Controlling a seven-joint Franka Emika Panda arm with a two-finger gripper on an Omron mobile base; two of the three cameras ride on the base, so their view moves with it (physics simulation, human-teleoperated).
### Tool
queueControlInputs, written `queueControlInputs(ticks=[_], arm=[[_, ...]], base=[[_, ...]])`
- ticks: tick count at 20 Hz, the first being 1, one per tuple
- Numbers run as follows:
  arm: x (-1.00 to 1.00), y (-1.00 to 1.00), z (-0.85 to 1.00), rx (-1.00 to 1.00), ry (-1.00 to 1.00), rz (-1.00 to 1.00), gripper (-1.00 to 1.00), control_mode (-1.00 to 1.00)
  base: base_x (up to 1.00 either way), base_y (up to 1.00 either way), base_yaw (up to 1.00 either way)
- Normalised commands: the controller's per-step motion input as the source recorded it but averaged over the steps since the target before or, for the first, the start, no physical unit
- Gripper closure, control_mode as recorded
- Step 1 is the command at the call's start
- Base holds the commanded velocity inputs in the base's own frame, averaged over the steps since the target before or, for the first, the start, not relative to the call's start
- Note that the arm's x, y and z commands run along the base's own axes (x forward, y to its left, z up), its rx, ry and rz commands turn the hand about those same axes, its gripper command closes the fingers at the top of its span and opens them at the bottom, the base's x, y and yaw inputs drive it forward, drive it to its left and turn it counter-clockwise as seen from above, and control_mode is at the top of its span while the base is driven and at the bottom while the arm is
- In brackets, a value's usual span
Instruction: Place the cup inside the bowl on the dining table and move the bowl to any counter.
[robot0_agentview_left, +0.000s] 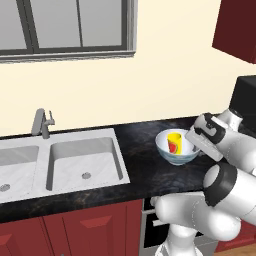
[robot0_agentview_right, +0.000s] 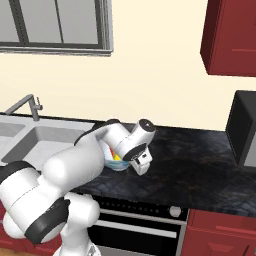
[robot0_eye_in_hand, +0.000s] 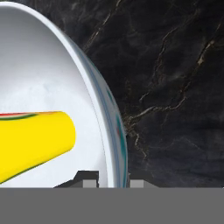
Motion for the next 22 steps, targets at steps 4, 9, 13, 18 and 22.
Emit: queueControlInputs(ticks=[4, 9, 13, 18, 22], arm=[[0.08, 0.0, -0.27, 0.0, 0.0, 0.0, 1.0, -1.0], [0.08, 0.0, -0.2, 0.0, 0.0, 0.0, 1.0, -1.0], [0.09, 0.0, -0.21, 0.0, 0.0, 0.0, 1.0, -1.0], [0.04, 0.0, -0.11, 0.0, 0.01, 0.0, 1.0, -1.0], [0.0, 0.0, 0.0, 0.0, 0.0, 0.0, 1.0, -1.0]], base=[[0.0, 0.0, 0.0], [0.0, 0.0, 0.0], [0.0, 0.0, 0.0], [0.0, 0.0, 0.0], [0.0, 0.0, 0.0]])
